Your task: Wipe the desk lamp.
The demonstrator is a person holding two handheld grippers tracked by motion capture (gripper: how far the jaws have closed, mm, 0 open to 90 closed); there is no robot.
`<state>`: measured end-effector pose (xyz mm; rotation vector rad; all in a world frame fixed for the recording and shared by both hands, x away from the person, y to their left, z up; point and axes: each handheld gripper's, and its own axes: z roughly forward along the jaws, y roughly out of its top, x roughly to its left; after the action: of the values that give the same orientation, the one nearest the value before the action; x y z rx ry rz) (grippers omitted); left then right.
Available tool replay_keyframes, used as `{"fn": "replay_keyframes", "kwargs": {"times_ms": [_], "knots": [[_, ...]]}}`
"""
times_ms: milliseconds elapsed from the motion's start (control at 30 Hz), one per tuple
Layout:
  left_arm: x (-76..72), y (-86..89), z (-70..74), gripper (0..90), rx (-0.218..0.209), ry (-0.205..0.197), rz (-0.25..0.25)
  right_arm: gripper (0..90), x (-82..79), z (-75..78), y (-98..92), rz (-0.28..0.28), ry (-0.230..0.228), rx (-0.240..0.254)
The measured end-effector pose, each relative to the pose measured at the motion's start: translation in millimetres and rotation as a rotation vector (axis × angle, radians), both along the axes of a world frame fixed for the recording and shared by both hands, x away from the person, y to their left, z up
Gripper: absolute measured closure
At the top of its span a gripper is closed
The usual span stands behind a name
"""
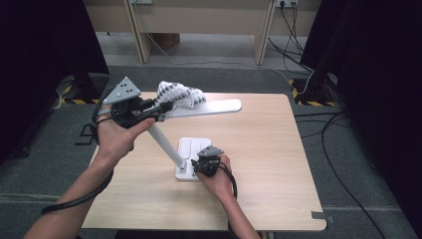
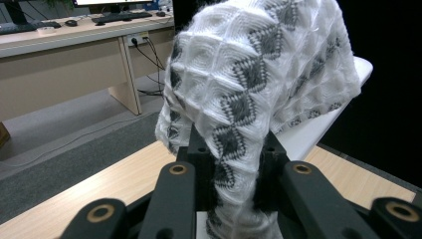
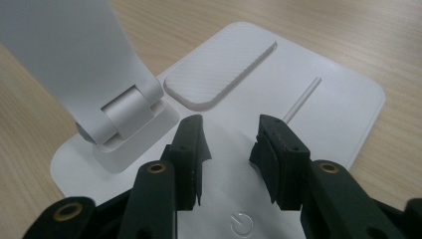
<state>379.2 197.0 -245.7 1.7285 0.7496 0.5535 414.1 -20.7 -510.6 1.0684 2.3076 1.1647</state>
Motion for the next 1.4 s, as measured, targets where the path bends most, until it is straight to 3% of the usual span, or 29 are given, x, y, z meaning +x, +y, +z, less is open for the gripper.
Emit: {"fn": "replay_keyframes", "kwargs": {"times_ms": [1400], "knots": [[0.7,-28.6,3.2,74.5,0.001,-0.011,-0.032,63.1,-0.7,-1.5,-0.8,0.001,-0.012,0.008]]}}
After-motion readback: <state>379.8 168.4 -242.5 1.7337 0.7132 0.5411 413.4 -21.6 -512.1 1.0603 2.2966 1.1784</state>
